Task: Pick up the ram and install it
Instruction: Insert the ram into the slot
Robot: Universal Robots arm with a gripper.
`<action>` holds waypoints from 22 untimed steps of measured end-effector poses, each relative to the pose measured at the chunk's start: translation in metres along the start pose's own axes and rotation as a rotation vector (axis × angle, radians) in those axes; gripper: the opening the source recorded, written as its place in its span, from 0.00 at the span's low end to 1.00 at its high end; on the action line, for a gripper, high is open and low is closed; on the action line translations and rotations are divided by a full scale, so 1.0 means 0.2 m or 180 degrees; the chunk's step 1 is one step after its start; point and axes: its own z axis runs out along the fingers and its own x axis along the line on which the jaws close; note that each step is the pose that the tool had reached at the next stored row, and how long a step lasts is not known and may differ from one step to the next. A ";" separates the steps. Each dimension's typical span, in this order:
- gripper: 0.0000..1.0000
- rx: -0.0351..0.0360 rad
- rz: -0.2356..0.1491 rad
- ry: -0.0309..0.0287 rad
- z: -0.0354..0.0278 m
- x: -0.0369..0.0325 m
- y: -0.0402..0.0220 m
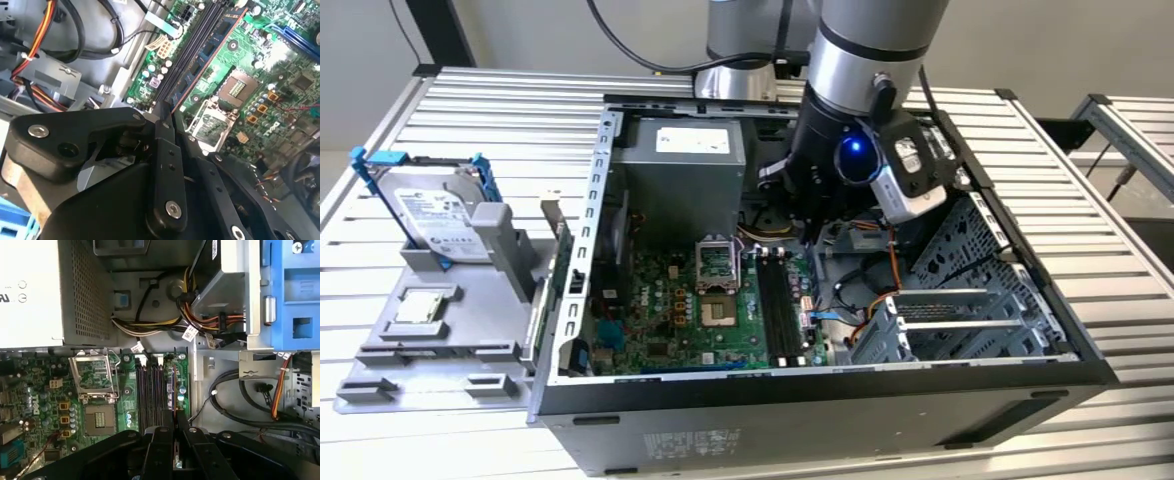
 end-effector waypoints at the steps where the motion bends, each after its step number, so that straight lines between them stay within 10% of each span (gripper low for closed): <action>1: 0.00 0.0000 -0.0014 -0.0001 0.009 0.001 0.003; 9: 0.00 -0.0008 -0.0257 -0.0037 0.077 0.009 0.016; 22: 0.00 -0.0001 -0.0095 -0.0037 0.184 0.043 -0.008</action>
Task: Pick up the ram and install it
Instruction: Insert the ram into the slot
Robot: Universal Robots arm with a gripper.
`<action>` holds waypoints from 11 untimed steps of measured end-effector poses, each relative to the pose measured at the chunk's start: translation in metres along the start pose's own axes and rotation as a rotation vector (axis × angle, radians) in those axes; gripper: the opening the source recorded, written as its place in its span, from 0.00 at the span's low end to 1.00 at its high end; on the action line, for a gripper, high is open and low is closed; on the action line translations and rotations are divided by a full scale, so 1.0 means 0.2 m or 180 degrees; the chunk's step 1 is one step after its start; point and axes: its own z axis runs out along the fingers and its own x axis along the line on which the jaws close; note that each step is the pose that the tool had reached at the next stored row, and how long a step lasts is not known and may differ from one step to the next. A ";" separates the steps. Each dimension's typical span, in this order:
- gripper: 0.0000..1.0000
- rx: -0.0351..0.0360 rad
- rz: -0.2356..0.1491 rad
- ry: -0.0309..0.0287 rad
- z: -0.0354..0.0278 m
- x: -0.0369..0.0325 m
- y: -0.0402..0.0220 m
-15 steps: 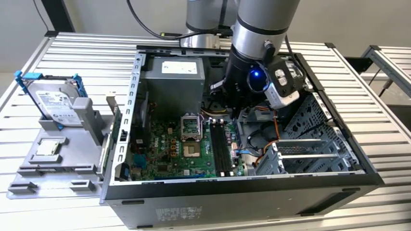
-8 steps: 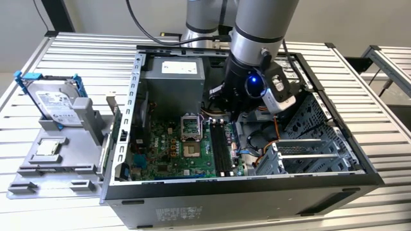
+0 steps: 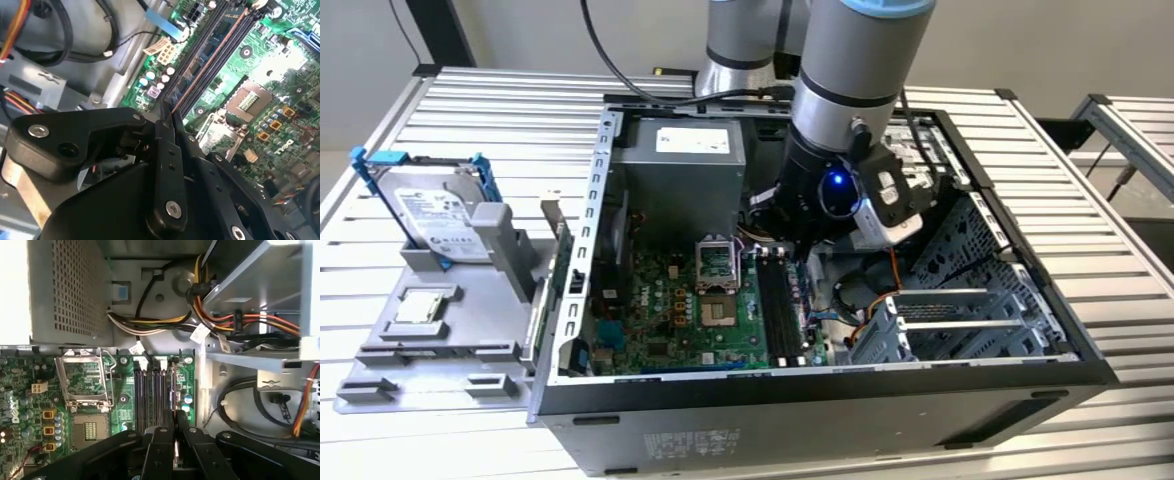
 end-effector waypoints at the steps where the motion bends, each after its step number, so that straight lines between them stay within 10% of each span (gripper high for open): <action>1: 0.00 -0.0001 0.0000 0.0000 0.008 0.006 -0.009; 11: 0.00 0.0007 -0.0018 0.0007 0.076 0.007 -0.047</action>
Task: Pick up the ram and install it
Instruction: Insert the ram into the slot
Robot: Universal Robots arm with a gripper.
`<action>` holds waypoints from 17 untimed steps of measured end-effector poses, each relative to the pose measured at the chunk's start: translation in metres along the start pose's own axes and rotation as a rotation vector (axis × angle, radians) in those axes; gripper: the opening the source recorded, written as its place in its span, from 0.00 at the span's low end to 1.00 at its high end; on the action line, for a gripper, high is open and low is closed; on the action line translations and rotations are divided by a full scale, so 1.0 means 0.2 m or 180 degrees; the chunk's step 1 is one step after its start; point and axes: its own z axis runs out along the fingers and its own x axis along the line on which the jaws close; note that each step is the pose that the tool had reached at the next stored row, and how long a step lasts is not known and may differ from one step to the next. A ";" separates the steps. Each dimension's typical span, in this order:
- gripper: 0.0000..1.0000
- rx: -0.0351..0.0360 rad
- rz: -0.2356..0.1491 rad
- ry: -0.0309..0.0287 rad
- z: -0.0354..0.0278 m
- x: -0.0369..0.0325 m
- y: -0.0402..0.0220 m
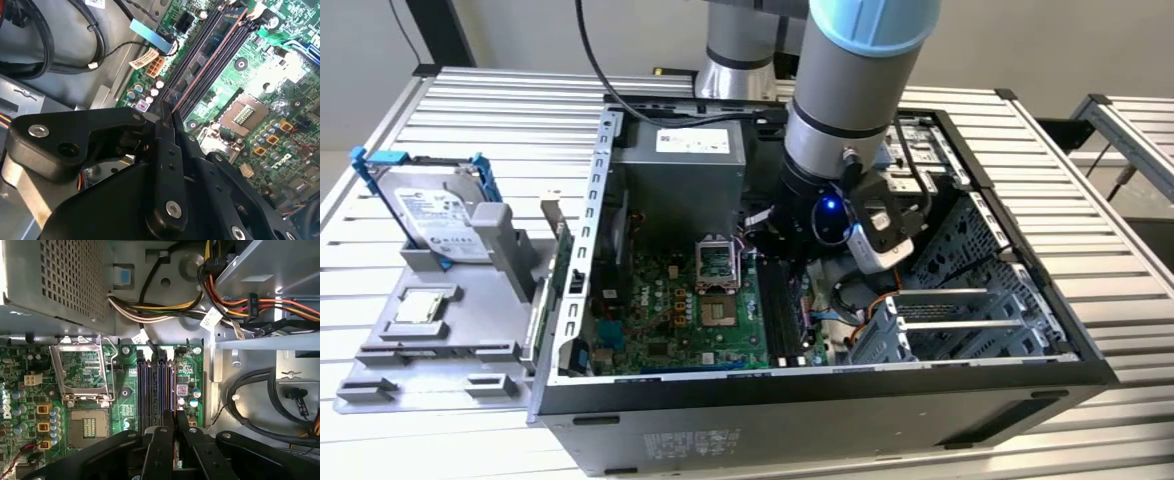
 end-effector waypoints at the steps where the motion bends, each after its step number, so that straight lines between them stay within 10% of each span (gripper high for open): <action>1: 0.00 0.0000 0.0000 0.0000 0.000 0.000 0.000; 17: 0.00 -0.0001 -0.0005 0.0000 0.034 -0.012 -0.016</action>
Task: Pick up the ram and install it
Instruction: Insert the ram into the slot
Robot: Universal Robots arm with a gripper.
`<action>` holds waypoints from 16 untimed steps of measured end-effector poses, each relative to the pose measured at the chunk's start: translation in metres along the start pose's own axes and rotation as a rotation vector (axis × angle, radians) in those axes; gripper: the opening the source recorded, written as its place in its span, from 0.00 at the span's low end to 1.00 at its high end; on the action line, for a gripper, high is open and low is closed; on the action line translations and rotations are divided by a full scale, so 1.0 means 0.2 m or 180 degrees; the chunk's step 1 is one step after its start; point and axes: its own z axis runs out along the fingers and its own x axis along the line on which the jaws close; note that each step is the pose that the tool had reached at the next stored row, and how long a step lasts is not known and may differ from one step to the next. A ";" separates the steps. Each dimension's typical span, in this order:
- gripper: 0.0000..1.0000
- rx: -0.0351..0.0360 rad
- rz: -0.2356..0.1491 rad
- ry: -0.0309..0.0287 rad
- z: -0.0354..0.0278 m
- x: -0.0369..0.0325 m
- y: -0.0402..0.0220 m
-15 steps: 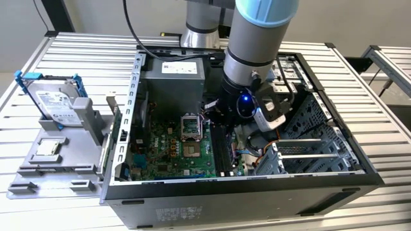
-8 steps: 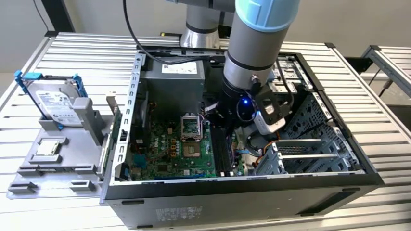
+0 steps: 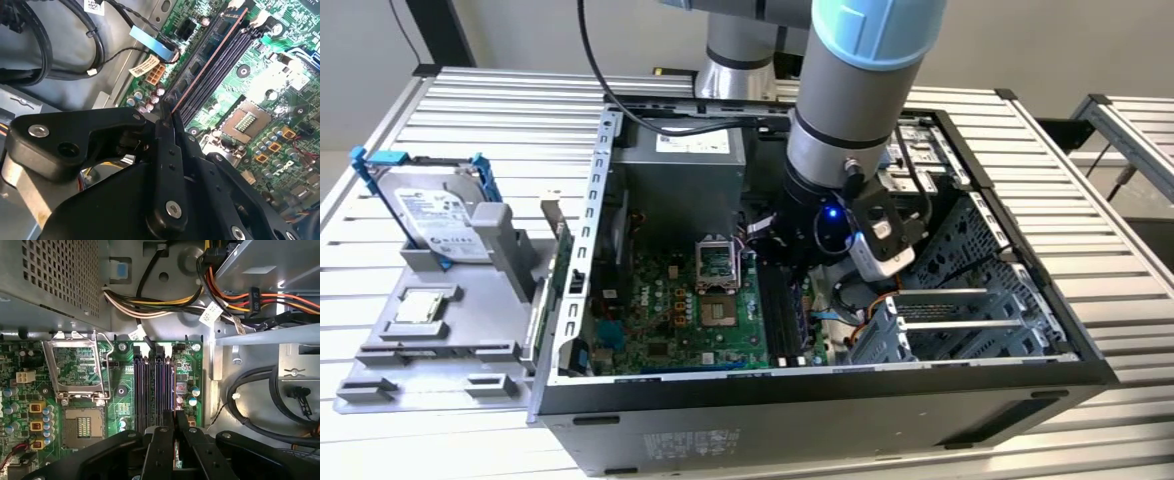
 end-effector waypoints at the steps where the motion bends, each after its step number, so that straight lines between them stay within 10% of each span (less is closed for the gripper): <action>1: 0.00 -0.0001 0.0000 0.0000 0.001 0.000 0.002; 16: 0.00 0.0001 0.0000 0.0014 0.011 0.010 0.009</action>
